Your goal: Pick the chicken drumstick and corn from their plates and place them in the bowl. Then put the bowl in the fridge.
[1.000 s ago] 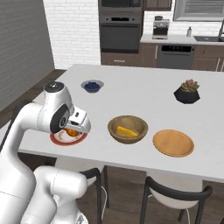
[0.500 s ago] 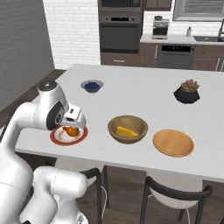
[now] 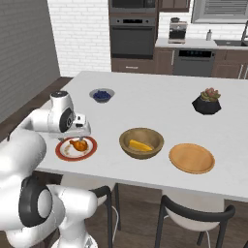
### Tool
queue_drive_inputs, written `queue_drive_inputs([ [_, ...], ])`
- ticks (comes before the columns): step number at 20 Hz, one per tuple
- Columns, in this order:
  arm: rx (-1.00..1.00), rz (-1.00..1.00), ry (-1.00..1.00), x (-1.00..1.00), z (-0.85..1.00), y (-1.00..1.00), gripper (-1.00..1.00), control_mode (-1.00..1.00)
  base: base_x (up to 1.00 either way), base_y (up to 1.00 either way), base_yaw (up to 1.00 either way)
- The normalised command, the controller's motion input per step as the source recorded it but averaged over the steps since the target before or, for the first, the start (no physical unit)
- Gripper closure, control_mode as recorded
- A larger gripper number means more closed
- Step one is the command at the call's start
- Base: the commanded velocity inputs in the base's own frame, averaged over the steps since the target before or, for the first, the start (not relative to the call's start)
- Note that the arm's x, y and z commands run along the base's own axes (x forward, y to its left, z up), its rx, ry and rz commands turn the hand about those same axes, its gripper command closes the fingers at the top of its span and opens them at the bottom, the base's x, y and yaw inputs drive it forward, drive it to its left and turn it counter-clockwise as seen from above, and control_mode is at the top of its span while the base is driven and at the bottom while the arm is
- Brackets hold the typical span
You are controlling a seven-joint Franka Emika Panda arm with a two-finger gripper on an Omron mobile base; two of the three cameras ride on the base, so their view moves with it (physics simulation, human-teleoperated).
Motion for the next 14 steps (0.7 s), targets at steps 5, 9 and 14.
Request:
queue_drive_inputs([
  [5, -0.26, 0.15, 0.25, 0.7, -0.02, 0.1, -1.0, -1.0, 0.0, 0.0, 0.0],
  [9, -0.06, 0.05, 0.05, 0.4, -0.51, 0.01, -1.0, -1.0, 0.0, 0.0, 0.0],
  [14, 0.0, 0.03, 0.0, 0.6, -0.43, 0.0, -1.0, -1.0, 0.0, 0.0, 0.0],
])
